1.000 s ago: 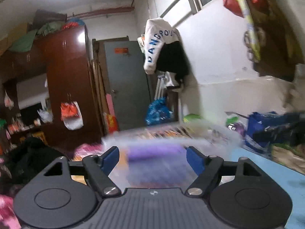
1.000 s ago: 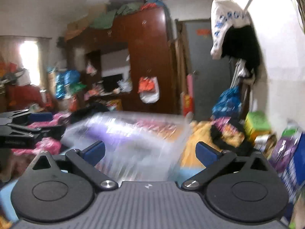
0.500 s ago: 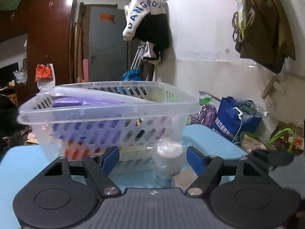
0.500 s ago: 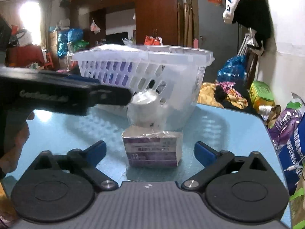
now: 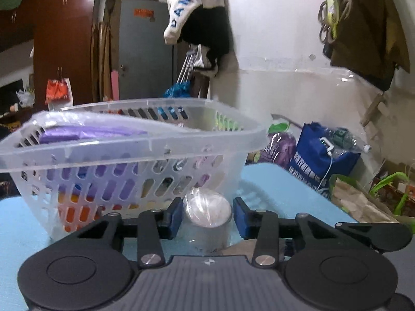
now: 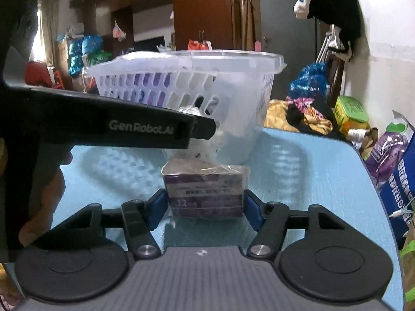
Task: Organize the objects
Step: 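Grasp the white roll with the left tool while the right tool grasps the medicine box, then carry the roll and medicine box over the basket and open both tools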
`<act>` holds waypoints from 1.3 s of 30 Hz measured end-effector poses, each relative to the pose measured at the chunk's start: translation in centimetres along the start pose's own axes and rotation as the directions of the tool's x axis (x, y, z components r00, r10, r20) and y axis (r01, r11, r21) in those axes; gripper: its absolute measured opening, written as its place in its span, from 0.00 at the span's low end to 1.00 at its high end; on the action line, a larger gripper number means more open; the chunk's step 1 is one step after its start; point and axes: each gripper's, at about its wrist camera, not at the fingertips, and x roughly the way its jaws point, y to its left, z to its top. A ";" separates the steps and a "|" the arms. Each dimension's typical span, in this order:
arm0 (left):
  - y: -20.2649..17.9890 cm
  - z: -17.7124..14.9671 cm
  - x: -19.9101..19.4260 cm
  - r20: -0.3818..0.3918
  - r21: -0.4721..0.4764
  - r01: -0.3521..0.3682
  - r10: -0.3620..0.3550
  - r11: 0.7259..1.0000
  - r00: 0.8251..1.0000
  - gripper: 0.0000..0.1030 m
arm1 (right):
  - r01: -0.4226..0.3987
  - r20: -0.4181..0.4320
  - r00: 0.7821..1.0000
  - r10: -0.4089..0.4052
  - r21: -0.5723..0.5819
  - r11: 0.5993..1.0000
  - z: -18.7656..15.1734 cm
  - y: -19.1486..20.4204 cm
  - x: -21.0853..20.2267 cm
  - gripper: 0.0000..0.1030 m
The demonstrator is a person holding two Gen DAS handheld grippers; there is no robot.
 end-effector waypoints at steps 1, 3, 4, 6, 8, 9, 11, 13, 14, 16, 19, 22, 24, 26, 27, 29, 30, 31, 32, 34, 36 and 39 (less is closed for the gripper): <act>0.1 0.0 -0.6 0.013 -0.005 0.006 -0.006 1.000 1.000 0.44 | -0.006 0.006 1.000 0.006 0.000 1.000 -0.1 0.0 -0.1 0.63; 0.4 -0.1 -1.7 0.041 -0.005 0.007 -0.006 1.000 0.999 0.44 | -0.017 0.023 1.000 0.017 0.003 1.000 0.0 0.0 -0.3 0.63; 0.5 -0.1 -2.3 0.054 0.002 -0.002 0.002 1.000 0.999 0.44 | -0.017 0.037 0.999 0.017 0.005 1.000 -0.1 -0.1 -0.5 0.63; 0.9 -0.3 -3.5 0.081 0.005 -0.016 0.016 1.000 0.997 0.44 | -0.016 0.068 0.998 0.015 0.010 1.000 -0.3 -0.1 -1.0 0.63; 1.8 -0.7 -5.0 0.109 -0.007 -0.010 0.010 1.000 0.994 0.44 | -0.018 0.092 0.996 0.016 0.016 1.000 -0.2 -0.1 -1.2 0.63; 2.2 -0.9 -5.7 0.122 -0.018 -0.003 0.005 1.000 0.993 0.44 | -0.021 0.103 0.995 0.018 0.020 1.000 -0.2 -0.2 -1.3 0.64; 3.2 -1.3 -7.2 0.159 -0.045 -0.002 0.009 0.999 0.987 0.44 | -0.031 0.125 0.992 0.028 0.030 0.999 -0.2 -0.5 -1.5 0.64; 4.1 -1.9 -8.5 0.192 -0.069 0.001 0.012 0.998 0.981 0.44 | -0.050 0.143 0.989 0.044 0.038 0.998 -0.2 -0.7 -1.6 0.64; 4.7 -2.2 -9.2 0.208 -0.084 0.007 0.011 0.996 0.978 0.44 | -0.057 0.151 0.987 0.050 0.041 0.998 -0.2 -0.8 -1.7 0.64; 5.4 -2.7 -10.1 0.227 -0.106 0.020 0.005 0.994 0.974 0.44 | -0.068 0.173 0.983 0.059 0.046 0.997 -0.2 -0.9 -1.9 0.64; 6.4 -3.7 -11.2 0.251 -0.132 0.032 0.002 0.991 0.968 0.44 | -0.063 0.203 0.978 0.053 0.043 0.997 -0.4 -0.7 -2.2 0.64; 6.9 -4.2 -11.7 0.265 -0.145 0.039 0.001 0.989 0.964 0.44 | -0.051 0.230 0.972 0.042 0.031 0.998 -0.4 -0.5 -2.4 0.64; 6.9 -4.3 -11.9 0.268 -0.139 0.032 0.007 0.990 0.963 0.44 | -0.042 0.249 0.968 0.034 0.029 0.999 -0.4 -0.5 -2.6 0.64; 7.0 -4.3 -12.1 0.274 -0.141 0.032 0.008 0.990 0.962 0.44 | -0.042 0.249 0.968 0.033 0.029 0.999 -0.5 -0.3 -2.8 0.64; 7.1 -4.3 -12.4 0.282 -0.139 0.034 0.006 0.990 0.960 0.44 | -0.044 0.246 0.969 0.036 0.028 0.999 -0.5 -0.3 -2.8 0.64; 7.1 -4.2 -13.0 0.297 -0.133 0.032 0.010 0.991 0.955 0.44 | -0.044 0.249 0.968 0.036 0.027 0.999 -0.4 -0.3 -3.2 0.64; 7.0 -4.0 -13.3 0.306 -0.128 0.031 0.010 0.991 0.952 0.44 | -0.042 0.252 0.967 0.033 0.029 0.999 -0.2 -0.3 -3.4 0.64; 7.6 -4.2 -13.9 0.315 -0.124 0.033 0.007 0.992 0.949 0.44 | -0.036 0.259 0.965 0.027 0.029 0.999 0.0 -0.4 -3.7 0.64; 7.6 -4.1 -14.4 0.324 -0.119 0.032 0.008 0.992 0.946 0.44 | -0.031 0.265 0.964 0.023 0.027 0.999 0.1 -0.4 -4.0 0.64; 7.5 -3.7 -15.0 0.341 -0.115 0.036 0.006 0.993 0.940 0.44 | -0.031 0.279 0.960 0.023 0.024 0.999 0.6 -0.4 -4.8 0.64; 7.4 -3.2 -15.7 0.357 -0.106 0.040 0.001 0.994 0.934 0.44 | -0.028 0.301 0.953 0.023 0.012 1.000 1.3 -0.3 -5.9 0.64; 7.2 -2.3 -16.5 0.380 -0.096 0.030 0.009 0.995 0.925 0.44 | -0.011 0.328 0.945 0.014 -0.012 1.000 2.4 0.1 -7.2 0.64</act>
